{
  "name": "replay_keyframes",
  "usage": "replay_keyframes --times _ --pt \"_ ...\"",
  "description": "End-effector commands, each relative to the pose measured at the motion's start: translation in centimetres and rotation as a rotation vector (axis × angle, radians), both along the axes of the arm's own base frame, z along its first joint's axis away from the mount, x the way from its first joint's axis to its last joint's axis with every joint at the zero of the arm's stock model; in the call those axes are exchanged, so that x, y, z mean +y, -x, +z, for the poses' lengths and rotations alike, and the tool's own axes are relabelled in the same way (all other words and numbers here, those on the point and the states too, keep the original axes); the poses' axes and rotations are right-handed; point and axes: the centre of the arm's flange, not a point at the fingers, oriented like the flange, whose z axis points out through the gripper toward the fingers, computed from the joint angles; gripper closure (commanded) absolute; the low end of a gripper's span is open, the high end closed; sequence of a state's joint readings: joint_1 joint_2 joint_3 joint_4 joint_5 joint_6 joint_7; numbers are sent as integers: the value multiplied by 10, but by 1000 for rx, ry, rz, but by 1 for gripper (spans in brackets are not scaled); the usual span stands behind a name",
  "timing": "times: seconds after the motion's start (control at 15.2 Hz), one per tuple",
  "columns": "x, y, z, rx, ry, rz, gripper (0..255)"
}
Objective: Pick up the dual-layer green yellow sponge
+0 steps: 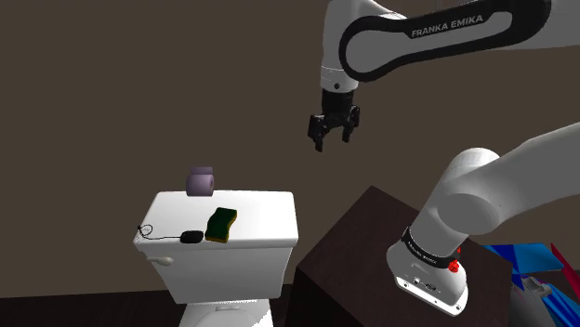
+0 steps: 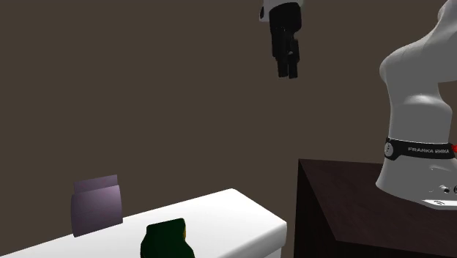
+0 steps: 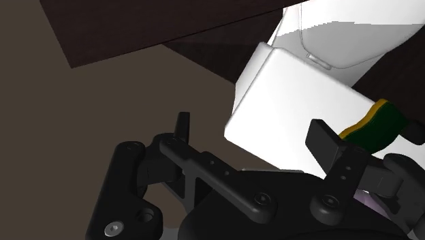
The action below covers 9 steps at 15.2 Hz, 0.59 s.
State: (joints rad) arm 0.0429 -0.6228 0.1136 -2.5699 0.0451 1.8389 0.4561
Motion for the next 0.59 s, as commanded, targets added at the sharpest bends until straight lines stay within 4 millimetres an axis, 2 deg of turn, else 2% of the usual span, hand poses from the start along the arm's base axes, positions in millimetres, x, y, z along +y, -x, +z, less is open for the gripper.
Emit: replay_keyframes --times 0.0,0.53 --pt "19 -9 -17 -12 1 -43 0" --pt "82 -53 -85 -51 9 -203 0"
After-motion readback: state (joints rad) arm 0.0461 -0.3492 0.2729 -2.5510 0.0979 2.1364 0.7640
